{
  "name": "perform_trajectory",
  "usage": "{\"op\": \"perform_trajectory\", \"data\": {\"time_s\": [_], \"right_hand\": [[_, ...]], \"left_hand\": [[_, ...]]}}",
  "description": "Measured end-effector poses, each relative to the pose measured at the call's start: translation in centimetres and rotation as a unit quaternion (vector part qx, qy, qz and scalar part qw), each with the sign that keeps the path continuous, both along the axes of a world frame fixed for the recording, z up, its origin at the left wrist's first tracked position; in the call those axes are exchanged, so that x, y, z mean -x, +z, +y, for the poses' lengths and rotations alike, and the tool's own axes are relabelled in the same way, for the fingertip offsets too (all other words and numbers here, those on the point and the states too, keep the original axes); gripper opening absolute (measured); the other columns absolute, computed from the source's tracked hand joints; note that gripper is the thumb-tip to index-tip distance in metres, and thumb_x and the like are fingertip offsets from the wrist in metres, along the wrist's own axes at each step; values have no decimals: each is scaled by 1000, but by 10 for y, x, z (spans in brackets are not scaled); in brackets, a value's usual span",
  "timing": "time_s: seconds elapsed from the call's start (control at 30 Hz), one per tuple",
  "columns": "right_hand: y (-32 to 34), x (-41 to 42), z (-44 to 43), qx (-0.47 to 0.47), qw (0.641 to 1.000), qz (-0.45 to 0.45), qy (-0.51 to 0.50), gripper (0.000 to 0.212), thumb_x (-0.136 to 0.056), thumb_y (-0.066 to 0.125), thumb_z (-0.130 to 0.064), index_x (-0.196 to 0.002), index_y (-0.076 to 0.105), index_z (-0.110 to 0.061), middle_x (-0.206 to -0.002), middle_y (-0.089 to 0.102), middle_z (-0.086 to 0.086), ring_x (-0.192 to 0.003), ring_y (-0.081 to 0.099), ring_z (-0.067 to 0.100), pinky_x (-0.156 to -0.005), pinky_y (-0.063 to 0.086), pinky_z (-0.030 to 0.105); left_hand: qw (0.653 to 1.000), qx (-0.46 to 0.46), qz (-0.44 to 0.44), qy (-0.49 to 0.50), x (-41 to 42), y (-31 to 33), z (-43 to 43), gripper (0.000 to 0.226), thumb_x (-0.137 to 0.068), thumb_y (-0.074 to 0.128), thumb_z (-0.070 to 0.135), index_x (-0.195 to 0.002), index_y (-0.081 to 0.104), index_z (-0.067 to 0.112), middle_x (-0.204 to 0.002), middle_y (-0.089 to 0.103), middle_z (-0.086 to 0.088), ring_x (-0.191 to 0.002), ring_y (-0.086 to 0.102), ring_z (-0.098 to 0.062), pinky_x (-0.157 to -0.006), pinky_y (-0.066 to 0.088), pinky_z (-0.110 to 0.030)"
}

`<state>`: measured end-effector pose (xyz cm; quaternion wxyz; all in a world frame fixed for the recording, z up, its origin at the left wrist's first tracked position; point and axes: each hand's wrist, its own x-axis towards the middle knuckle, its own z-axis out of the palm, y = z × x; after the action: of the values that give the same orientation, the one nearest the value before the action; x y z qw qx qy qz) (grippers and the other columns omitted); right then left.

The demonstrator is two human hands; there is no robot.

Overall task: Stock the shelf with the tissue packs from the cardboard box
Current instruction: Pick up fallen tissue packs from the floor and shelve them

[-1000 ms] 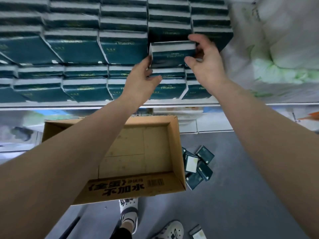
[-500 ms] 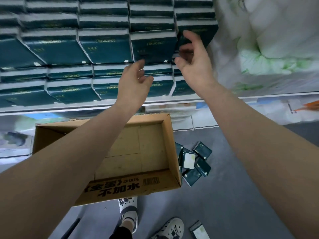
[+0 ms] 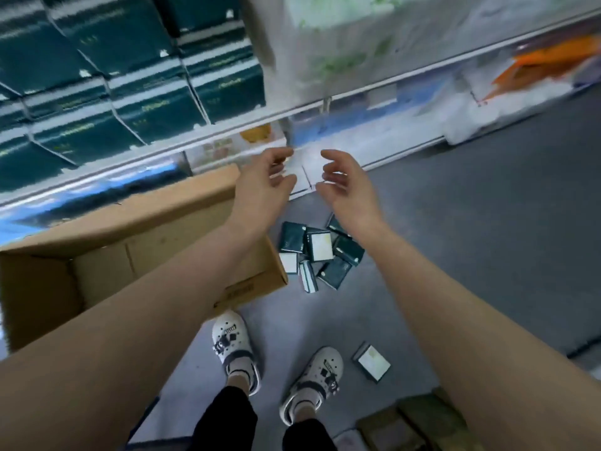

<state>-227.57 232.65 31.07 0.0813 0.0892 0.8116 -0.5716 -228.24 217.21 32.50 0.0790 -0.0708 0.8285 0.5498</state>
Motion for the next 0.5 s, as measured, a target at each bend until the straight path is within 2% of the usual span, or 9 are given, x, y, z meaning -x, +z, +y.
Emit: {"op": "perform_trajectory", "data": {"time_s": [0.07,0.2,0.27,0.3,0.4,0.47,0.5], "right_hand": [[-11,-36,39,-4,999,-19,-37,47,-87,61,9,-126,58,-17,-106,56,9,-90,58,13,-84,46,9],[-32,-109,114,-7,991,-58,-123,48,-84,64,10,-124,61,-17,-99,58,-4,-91,59,10,-87,50,18],[-45,-145,149,0,983,-74,-167,46,-84,64,10,-121,61,-18,-99,58,-3,-92,58,11,-86,50,19],[-52,-162,164,4,978,-84,-191,45,-85,64,9,-119,61,-20,-100,58,1,-91,58,12,-86,49,19],[-78,-213,204,4,963,-112,-246,43,-86,64,7,-115,60,-24,-102,56,4,-89,57,13,-87,50,22],[-99,-245,224,14,951,-133,-280,40,-87,65,6,-118,61,-19,-101,54,5,-87,55,14,-81,49,17],[-110,-259,231,18,943,-145,-298,38,-88,64,6,-120,61,-14,-100,52,5,-84,53,13,-76,47,12]], "left_hand": [[999,5,-23,-40,-23,-11,35,39,-91,61,6,-128,56,16,-128,57,0,-112,55,-10,-82,40,1],[991,19,-62,-117,-74,-35,105,39,-89,62,6,-127,57,15,-126,57,-4,-112,56,-12,-81,39,2],[984,31,-82,-154,-99,-48,138,40,-89,62,6,-127,58,16,-125,58,-5,-109,56,-10,-81,38,4],[981,36,-91,-169,-111,-55,153,40,-88,62,6,-126,58,17,-125,58,-5,-108,56,-9,-84,39,2],[970,40,-109,-215,-142,-83,194,39,-87,64,6,-124,59,16,-121,59,-5,-108,59,-15,-96,46,-19],[957,38,-129,-258,-159,-103,218,39,-87,65,6,-124,57,14,-122,55,-8,-108,56,-17,-93,45,-14],[950,29,-142,-276,-167,-113,228,38,-87,65,6,-124,57,14,-121,55,-9,-109,56,-19,-94,45,-16]]}}
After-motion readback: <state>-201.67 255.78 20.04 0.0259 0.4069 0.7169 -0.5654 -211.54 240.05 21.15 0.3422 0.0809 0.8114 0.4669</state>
